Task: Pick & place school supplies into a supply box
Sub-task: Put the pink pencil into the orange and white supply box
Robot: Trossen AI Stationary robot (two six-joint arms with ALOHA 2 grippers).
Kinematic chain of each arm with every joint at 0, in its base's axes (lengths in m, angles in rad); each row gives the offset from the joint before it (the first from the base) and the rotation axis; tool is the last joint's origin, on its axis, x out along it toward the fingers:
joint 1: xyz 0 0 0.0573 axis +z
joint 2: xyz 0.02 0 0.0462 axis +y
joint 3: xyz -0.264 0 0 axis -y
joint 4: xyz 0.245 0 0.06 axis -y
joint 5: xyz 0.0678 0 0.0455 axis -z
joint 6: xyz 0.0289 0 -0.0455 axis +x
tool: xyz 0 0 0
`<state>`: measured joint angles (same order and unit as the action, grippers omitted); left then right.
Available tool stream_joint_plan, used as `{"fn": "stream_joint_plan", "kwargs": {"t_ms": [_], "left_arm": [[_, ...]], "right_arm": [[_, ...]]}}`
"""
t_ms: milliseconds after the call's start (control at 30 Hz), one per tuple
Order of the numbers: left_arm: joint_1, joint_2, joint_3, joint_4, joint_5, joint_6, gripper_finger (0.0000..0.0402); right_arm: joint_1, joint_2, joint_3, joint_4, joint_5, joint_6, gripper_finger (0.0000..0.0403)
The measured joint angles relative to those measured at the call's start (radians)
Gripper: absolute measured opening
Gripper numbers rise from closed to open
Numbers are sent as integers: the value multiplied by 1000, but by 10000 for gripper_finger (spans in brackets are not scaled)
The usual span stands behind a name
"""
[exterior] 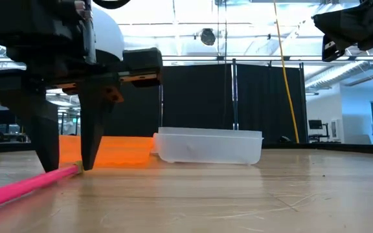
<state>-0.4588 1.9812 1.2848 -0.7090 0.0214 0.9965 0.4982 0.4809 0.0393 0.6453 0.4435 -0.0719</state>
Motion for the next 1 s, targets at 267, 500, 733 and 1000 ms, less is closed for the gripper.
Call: {"fn": "stream_joint_plan", "kwargs": {"t_ms": [267, 500, 733, 1000], "left_arm": [[0, 3, -5, 26, 9, -1, 137], [-1, 5, -7, 31, 14, -15, 54], [-10, 6, -2, 34, 12, -9, 26], [-36, 15, 117, -13, -39, 42, 13]], "right_arm": [[0, 0, 0, -5, 1, -2, 0], [0, 0, 0, -5, 2, -1, 0], [0, 0, 0, -6, 2, 0, 0], [0, 0, 0, -6, 3, 7, 0]]}}
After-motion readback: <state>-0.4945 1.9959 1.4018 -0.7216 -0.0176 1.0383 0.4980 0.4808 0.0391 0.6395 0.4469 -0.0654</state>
